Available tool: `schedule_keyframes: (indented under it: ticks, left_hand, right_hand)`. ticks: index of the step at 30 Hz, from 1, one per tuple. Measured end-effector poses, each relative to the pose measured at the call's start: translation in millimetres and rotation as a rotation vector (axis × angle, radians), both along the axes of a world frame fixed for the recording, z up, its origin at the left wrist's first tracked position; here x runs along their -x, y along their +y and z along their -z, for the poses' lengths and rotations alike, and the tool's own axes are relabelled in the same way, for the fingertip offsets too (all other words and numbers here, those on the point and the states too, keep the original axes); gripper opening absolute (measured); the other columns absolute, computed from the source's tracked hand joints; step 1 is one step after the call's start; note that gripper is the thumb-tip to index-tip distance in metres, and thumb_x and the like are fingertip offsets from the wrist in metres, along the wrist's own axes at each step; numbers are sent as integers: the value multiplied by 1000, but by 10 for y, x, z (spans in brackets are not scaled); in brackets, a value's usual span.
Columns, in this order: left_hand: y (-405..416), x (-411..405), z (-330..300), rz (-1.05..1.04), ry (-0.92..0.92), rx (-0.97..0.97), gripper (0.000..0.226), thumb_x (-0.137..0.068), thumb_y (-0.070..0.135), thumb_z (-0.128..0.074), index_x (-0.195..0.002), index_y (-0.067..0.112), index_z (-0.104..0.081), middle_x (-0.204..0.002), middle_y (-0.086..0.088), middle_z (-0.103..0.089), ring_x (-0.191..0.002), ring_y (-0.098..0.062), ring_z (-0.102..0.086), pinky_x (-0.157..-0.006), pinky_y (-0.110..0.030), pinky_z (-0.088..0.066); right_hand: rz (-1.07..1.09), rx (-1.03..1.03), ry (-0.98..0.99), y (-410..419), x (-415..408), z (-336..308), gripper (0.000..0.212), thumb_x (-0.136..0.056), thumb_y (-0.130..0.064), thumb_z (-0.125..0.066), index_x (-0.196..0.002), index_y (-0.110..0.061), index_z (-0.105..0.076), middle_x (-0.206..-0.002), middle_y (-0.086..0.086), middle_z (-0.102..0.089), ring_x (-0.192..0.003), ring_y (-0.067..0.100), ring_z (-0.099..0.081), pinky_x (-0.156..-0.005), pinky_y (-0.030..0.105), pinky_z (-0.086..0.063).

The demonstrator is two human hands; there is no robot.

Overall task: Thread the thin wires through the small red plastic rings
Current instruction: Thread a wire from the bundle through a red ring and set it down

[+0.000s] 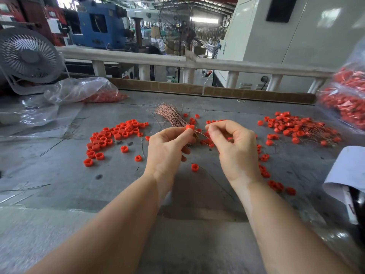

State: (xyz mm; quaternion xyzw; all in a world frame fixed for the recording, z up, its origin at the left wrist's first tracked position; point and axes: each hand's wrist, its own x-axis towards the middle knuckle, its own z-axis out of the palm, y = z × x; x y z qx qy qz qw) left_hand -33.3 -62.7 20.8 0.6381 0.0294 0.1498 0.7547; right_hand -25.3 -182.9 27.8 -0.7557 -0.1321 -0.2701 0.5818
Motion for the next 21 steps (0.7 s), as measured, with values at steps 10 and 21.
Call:
schedule_keyframes:
  ticks: [10, 21]
  left_hand:
    - [2, -8, 27, -38, 6, -58, 4, -85, 19, -66, -82, 19, -70, -65, 7, -67, -46, -2, -51, -42, -16, -40]
    - [-4, -42, 75, -45, 77, -125, 22, -86, 6, -61, -75, 24, -66, -60, 10, -63, -41, 1, -49, -39, -13, -37]
  right_hand:
    - [315, 497, -212, -14, -4, 57, 6, -83, -13, -67, -78, -12, -71, -84, 2, -64, -86, 26, -55, -81, 42, -41]
    - [574, 543, -103, -303, -142, 66, 13, -88, -14, -60, -85, -7, -70, -90, 8, -59, -75, 33, -54, -62, 34, -37]
